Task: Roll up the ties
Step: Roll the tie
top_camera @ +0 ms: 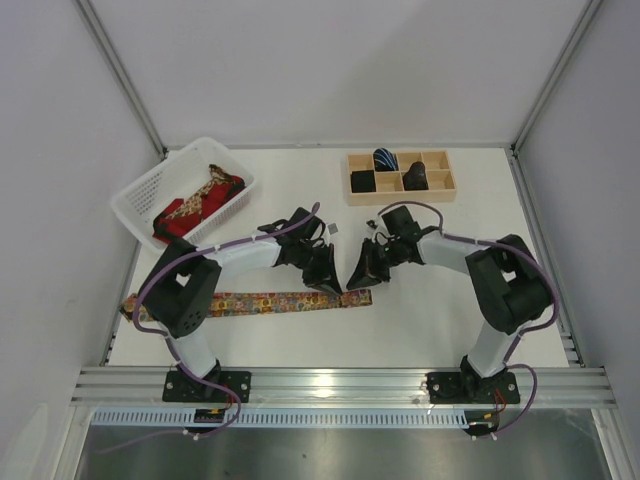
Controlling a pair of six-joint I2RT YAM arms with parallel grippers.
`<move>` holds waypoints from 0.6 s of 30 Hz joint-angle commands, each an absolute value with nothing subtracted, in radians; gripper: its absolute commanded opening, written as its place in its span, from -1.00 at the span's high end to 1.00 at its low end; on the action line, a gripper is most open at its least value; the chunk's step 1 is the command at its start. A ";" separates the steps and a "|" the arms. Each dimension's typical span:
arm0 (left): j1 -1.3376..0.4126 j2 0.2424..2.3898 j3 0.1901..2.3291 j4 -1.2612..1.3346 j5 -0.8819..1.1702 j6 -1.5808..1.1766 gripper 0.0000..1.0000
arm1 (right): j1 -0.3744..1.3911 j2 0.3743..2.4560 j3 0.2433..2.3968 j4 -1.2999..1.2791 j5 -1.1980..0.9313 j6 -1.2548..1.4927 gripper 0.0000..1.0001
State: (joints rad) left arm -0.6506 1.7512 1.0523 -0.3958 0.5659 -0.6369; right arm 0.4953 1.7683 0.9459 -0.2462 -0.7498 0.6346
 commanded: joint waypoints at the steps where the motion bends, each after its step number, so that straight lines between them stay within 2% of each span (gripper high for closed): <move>1: -0.661 1.750 1.063 -0.364 0.610 -0.661 0.91 | 0.459 1.681 0.994 -0.314 -0.753 0.601 1.00; 3: -0.669 1.767 1.075 -0.359 0.617 -0.667 0.91 | 0.433 1.658 0.994 -0.368 -0.738 0.585 0.95; 7: -0.693 1.812 1.092 -0.334 0.644 -0.684 0.90 | 0.385 1.609 0.954 -0.405 -0.727 0.519 0.37; 9: -0.696 1.836 1.097 -0.331 0.644 -0.686 0.92 | 0.347 1.592 0.907 -0.397 -0.745 0.505 0.32; 12: -0.696 1.855 1.094 -0.321 0.652 -0.684 0.91 | 0.322 1.591 0.839 -0.329 -0.845 0.497 0.40; 16: -0.696 1.876 1.100 -0.324 0.641 -0.680 0.94 | 0.347 1.630 0.813 -0.273 -0.900 0.505 0.93; 18: -0.695 1.876 1.103 -0.327 0.632 -0.678 0.94 | 0.365 1.646 0.810 -0.232 -0.914 0.515 1.00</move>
State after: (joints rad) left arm -0.6956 1.8736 1.0645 -0.3496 0.6151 -0.6662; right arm 0.3370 1.6268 0.8082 -0.3222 -0.8406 0.5224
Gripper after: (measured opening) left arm 0.036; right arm 0.018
